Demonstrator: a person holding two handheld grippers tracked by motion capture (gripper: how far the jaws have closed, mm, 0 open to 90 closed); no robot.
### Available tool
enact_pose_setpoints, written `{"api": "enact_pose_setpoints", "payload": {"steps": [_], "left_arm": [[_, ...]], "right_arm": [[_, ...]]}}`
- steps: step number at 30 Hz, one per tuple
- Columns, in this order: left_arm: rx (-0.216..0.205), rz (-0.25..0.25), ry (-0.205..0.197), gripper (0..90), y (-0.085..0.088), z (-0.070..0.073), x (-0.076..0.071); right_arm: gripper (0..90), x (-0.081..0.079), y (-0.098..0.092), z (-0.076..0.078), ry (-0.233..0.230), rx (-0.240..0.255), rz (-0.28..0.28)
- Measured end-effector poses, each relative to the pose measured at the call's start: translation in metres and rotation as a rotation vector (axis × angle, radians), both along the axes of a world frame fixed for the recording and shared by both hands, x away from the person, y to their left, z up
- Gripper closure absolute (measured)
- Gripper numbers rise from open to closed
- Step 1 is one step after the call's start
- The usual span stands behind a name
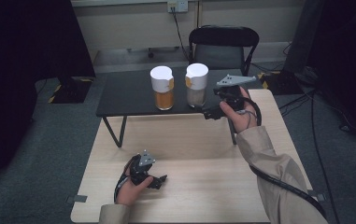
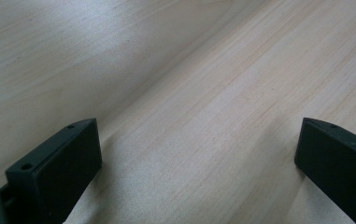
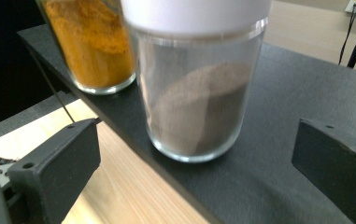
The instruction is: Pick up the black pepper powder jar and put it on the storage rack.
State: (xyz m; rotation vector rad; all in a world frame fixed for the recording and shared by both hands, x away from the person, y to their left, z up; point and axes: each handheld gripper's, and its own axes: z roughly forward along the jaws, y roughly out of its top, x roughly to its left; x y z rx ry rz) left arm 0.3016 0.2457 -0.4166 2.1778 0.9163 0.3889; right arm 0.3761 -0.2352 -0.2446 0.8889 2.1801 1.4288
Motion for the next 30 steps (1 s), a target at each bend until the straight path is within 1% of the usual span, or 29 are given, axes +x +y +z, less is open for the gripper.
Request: {"api": "enact_pose_setpoints", "payload": {"steps": [2, 6, 12, 17, 19, 21, 26, 30], "left_arm": [[0.000, 0.000, -0.001, 0.0, 0.000, 0.000, 0.000], [0.000, 0.000, -0.001, 0.0, 0.000, 0.000, 0.000], [0.000, 0.001, -0.001, 0.0, 0.000, 0.000, 0.000], [0.004, -0.001, 0.000, 0.0, 0.000, 0.000, 0.000], [0.004, 0.000, -0.001, 0.0, 0.000, 0.000, 0.000], [0.004, 0.000, -0.001, 0.0, 0.000, 0.000, 0.000], [0.004, 0.000, 0.000, 0.0, 0.000, 0.000, 0.000], [0.004, 0.000, 0.000, 0.0, 0.000, 0.000, 0.000]], "right_arm": [[0.2, -0.002, -0.004, -0.004, 0.007, 0.013, 0.005], [0.1, -0.007, -0.009, -0.012, -0.007, 0.015, 0.025], [0.0, -0.014, -0.017, -0.025, -0.018, 0.046, 0.060], [0.0, -0.020, -0.018, -0.034, -0.023, 0.047, 0.090], [0.0, -0.024, -0.018, -0.041, -0.051, 0.057, 0.094], [0.0, -0.026, -0.020, -0.046, -0.059, 0.076, 0.105], [0.0, -0.028, -0.022, -0.053, -0.055, 0.081, 0.141], [0.0, -0.029, -0.023, -0.060, -0.045, 0.084, 0.155]]}}
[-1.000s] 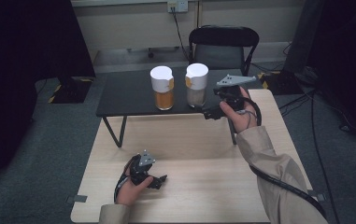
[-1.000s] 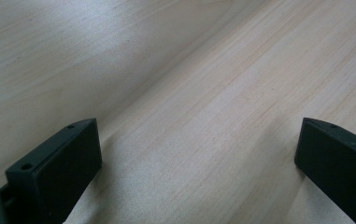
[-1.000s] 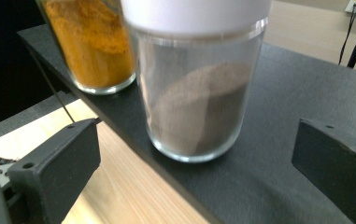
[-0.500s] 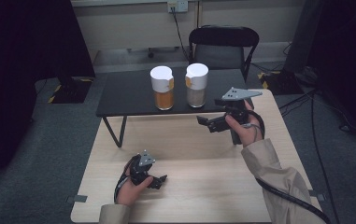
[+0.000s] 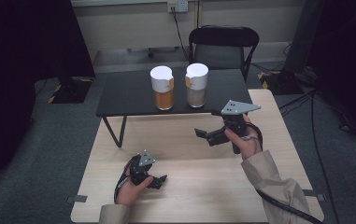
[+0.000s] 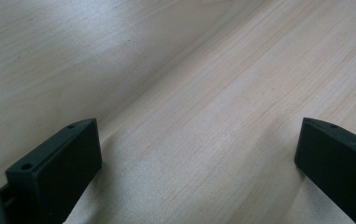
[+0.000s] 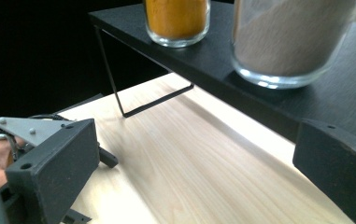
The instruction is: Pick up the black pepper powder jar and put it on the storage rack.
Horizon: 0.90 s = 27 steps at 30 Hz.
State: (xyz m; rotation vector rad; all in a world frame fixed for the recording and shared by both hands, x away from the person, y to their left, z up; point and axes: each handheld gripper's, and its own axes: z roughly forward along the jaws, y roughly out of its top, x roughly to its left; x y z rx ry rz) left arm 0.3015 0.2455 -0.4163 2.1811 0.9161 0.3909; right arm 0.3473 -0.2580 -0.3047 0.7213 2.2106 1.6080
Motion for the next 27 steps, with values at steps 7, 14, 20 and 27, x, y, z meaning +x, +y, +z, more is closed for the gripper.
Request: {"api": "enact_pose_setpoints", "payload": {"steps": [7, 14, 20, 27], "left_arm": [[0.000, 0.000, 0.000, 0.0, 0.000, 0.000, 0.000], [0.000, 0.000, 0.000, 0.0, 0.000, 0.000, 0.000], [0.000, 0.000, 0.000, 0.0, 0.000, 0.000, 0.000], [0.000, 0.000, 0.000, 0.0, 0.000, 0.000, 0.000]], "right_arm": [[0.0, 0.000, 0.001, -0.015, 0.017, -0.008, 0.016], [0.0, 0.000, -0.001, -0.027, 0.032, -0.015, 0.032], [0.0, -0.001, -0.002, -0.036, 0.033, -0.044, 0.044], [0.0, -0.001, -0.004, -0.046, 0.047, -0.068, 0.058]]}}
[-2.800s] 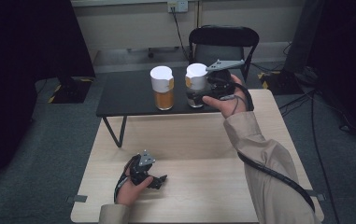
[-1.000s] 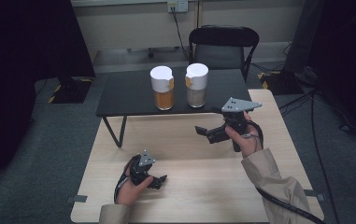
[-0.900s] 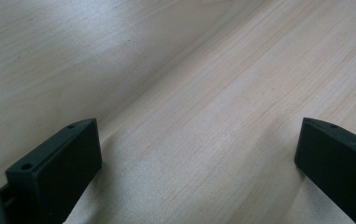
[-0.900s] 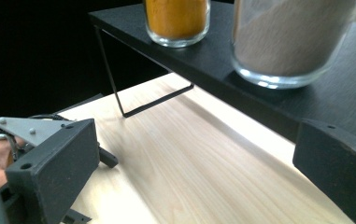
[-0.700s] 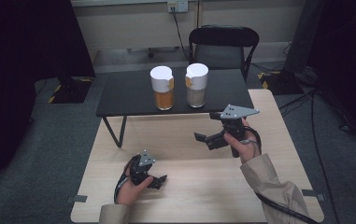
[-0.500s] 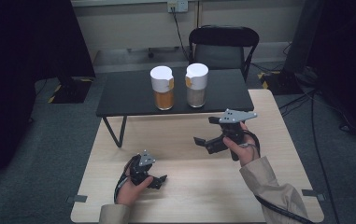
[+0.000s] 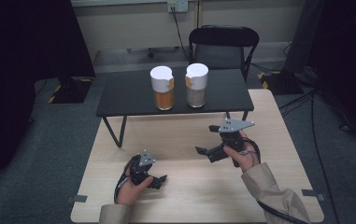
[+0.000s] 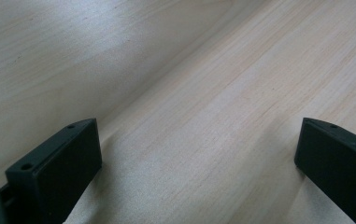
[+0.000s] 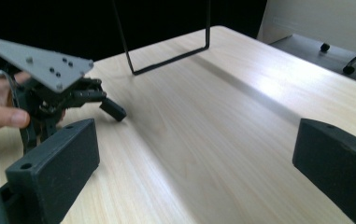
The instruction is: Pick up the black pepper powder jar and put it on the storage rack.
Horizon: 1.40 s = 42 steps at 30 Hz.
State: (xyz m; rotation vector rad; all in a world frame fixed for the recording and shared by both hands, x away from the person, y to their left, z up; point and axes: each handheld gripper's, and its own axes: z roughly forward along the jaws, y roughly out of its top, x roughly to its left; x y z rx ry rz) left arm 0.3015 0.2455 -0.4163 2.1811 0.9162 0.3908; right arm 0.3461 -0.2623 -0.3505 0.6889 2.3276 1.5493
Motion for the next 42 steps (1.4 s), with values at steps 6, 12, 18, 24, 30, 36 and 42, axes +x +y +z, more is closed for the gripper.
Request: {"api": "enact_pose_setpoints", "payload": {"steps": [6, 12, 18, 24, 30, 36, 42], "left_arm": [[0.001, 0.000, 0.000, 0.0, 0.000, 0.000, 0.000], [0.000, 0.000, 0.000, 0.0, 0.000, 0.000, 0.000], [0.000, 0.000, 0.000, 0.0, 0.000, 0.000, 0.000], [0.000, 0.000, 0.000, 0.0, 0.000, 0.000, 0.000], [0.000, 0.000, 0.000, 0.0, 0.000, 0.000, 0.000], [0.000, 0.000, 0.000, 0.0, 0.000, 0.000, 0.000], [0.000, 0.001, 0.000, 0.0, 0.000, 0.000, 0.000]], "right_arm": [[0.0, 0.000, -0.002, -0.008, 0.008, -0.020, -0.001], [0.0, 0.000, -0.006, -0.018, 0.034, -0.040, -0.009], [0.0, -0.002, -0.011, -0.029, 0.054, -0.055, -0.014], [0.0, -0.003, -0.017, -0.038, 0.072, -0.066, -0.023], [0.0, -0.005, -0.022, -0.047, 0.086, -0.073, -0.028], [0.0, -0.007, -0.027, -0.056, 0.102, -0.081, -0.038], [0.0, -0.010, -0.029, -0.060, 0.113, -0.100, -0.041]]}}
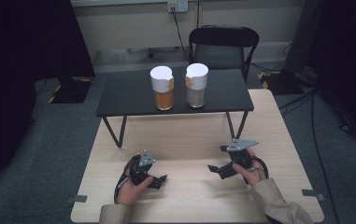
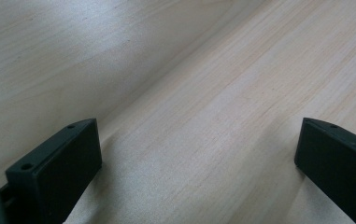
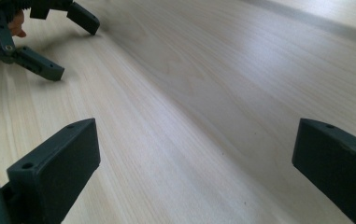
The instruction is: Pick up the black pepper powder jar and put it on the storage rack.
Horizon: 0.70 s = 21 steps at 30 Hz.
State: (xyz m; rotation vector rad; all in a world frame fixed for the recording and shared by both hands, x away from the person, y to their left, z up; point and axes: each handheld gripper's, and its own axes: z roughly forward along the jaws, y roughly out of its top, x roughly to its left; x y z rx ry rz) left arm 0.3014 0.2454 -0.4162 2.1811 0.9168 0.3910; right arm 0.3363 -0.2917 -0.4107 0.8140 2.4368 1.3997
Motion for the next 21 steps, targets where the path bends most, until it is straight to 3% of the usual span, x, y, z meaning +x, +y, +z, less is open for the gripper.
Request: {"api": "enact_pose_setpoints", "payload": {"steps": [10, 16, 21], "left_arm": [[0.001, 0.000, -0.001, 0.0, 0.000, 0.000, 0.000], [0.000, 0.000, -0.001, 0.0, 0.000, 0.000, 0.000], [0.000, 0.000, -0.001, 0.0, 0.000, 0.000, 0.000]], "right_arm": [[0.3, -0.006, 0.006, -0.002, -0.010, -0.079, -0.002], [0.7, -0.010, 0.017, -0.001, -0.022, -0.158, -0.013], [0.8, -0.010, 0.020, -0.001, -0.023, -0.171, -0.011]]}}
